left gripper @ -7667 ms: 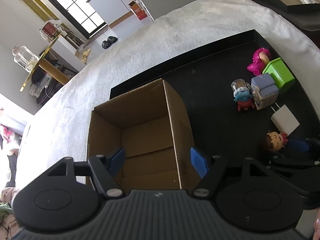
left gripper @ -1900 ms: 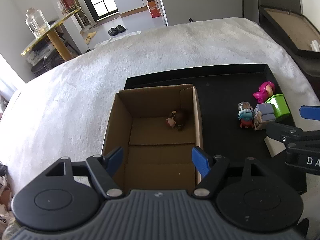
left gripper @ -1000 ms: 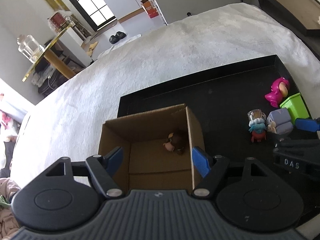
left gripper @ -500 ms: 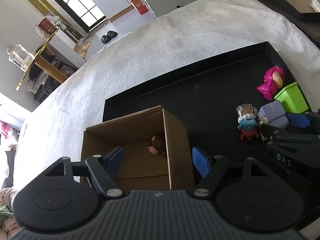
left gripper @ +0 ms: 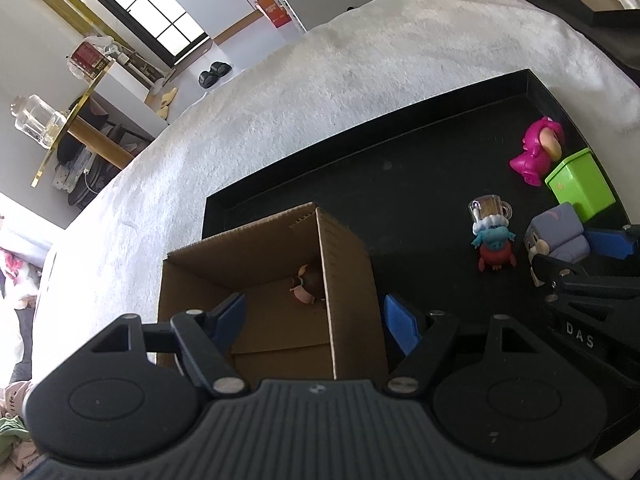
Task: Organize rigid objects
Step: 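Lift the lavender block with the right gripper and carry it over the box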
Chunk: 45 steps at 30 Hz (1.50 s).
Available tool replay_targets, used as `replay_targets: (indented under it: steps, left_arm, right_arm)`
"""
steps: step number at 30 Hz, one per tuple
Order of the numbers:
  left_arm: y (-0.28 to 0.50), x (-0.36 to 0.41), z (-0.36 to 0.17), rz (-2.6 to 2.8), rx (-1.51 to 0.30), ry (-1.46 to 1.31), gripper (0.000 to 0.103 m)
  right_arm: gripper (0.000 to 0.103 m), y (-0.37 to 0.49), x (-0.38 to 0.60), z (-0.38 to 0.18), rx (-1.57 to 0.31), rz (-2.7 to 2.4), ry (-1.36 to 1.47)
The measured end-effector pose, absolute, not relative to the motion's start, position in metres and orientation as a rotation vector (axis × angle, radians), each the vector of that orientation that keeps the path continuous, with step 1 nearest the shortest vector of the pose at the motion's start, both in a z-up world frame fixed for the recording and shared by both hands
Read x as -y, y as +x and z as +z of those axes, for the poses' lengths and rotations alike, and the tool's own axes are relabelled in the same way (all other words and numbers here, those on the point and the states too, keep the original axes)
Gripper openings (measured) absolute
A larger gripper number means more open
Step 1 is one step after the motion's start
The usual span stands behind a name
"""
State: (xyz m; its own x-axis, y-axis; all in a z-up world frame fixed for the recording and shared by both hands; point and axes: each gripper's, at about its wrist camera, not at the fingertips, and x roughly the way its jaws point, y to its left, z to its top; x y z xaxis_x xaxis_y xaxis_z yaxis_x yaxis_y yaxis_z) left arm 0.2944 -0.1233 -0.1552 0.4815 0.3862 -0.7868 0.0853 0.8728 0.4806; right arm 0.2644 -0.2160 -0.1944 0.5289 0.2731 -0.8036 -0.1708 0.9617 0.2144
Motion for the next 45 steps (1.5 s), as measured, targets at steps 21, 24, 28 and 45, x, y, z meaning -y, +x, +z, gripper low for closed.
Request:
replay_targets:
  steps: [21, 24, 28, 45]
  left_arm:
    - [0.278, 0.106, -0.126, 0.187, -1.036, 0.446, 0.075]
    - [0.273, 0.099, -0.117, 0.195, -1.024, 0.424, 0.075]
    - [0.265, 0.091, -0.108, 0.202, -1.01, 0.412, 0.075]
    - [0.232, 0.043, -0.08, 0.238, -0.958, 0.304, 0.075]
  right_arm:
    - [0.043, 0.253, 0.204, -0.165, -0.92, 0.296, 0.026]
    - [0.043, 0.248, 0.201, -0.155, -0.917, 0.3, 0.043]
    - [0.043, 0.24, 0.199, -0.142, -0.911, 0.276, 0.05]
    - [0.043, 0.22, 0.167, -0.089, -0.832, 0.274, -0.013]
